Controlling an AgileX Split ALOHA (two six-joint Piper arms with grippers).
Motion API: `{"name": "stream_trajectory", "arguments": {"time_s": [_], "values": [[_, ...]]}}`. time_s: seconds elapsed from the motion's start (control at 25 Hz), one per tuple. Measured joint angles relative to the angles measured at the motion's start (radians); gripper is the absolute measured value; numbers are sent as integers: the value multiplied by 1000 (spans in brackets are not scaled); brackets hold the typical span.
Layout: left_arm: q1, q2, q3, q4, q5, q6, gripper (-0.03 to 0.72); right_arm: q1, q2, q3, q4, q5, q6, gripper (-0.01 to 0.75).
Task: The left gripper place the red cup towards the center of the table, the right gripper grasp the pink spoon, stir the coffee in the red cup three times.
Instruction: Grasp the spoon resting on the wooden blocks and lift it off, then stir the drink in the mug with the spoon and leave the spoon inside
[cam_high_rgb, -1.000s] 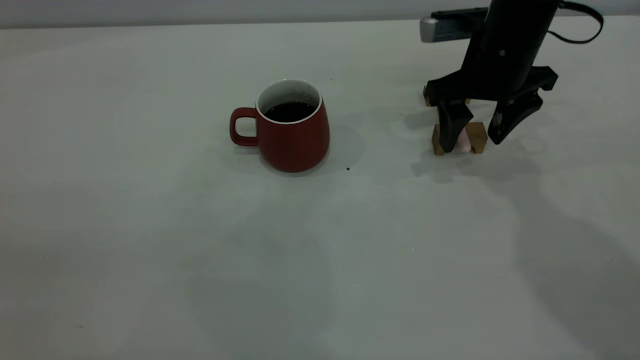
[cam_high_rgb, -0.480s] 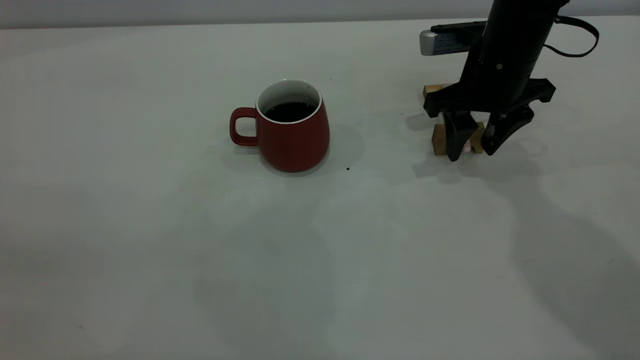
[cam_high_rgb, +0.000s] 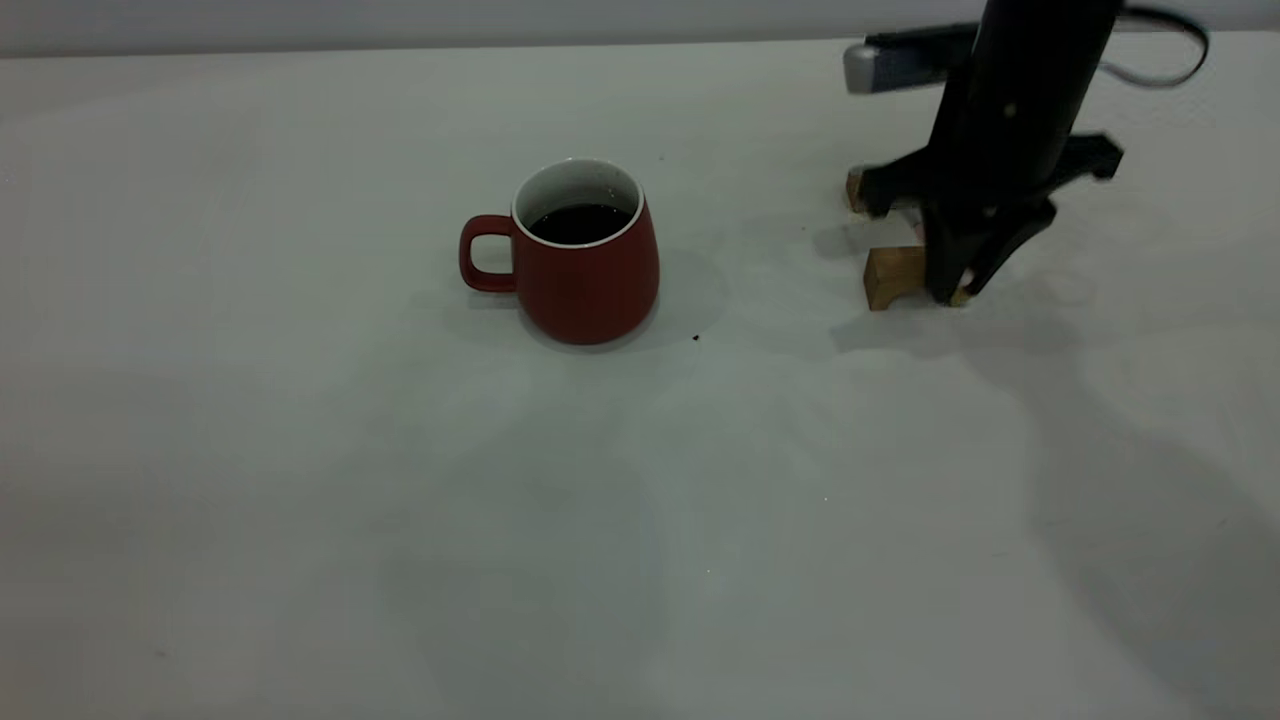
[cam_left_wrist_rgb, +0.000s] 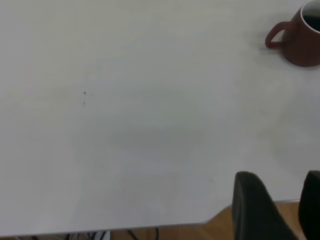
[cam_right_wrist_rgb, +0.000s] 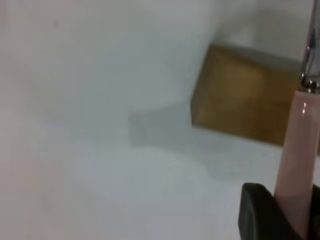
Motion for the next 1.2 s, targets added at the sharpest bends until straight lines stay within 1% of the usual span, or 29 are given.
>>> {"name": "stream_trajectory", "arguments": {"time_s": [0.12, 0.2, 0.28, 0.4, 0.56, 0.64, 0.76, 0.84, 0.96, 1.08, 1.2], "values": [[0, 0, 0, 0, 0, 0, 299, 0, -64, -43, 15, 105, 27, 145], [0, 0, 0, 0, 0, 0, 299, 0, -115, -73, 66, 173, 59, 145], [0, 0, 0, 0, 0, 0, 299, 0, -155, -104, 192, 235, 124, 145], [0, 0, 0, 0, 0, 0, 299, 1, -186, -130, 429, 268, 253, 145], [0, 0, 0, 0, 0, 0, 299, 12, -186, -133, 750, 271, 406, 145], [0, 0, 0, 0, 0, 0, 299, 22, -185, -133, 880, 270, 499, 145], [0, 0, 0, 0, 0, 0, 299, 46, -169, -133, 1047, 250, 692, 145], [0, 0, 0, 0, 0, 0, 299, 75, -150, -133, 1159, 228, 821, 145], [0, 0, 0, 0, 0, 0, 299, 118, -123, -133, 1262, 187, 935, 145], [0, 0, 0, 0, 0, 0, 299, 155, -97, -133, 1336, 132, 963, 145], [0, 0, 0, 0, 0, 0, 299, 167, -56, -133, 1377, 107, 967, 145]]}}
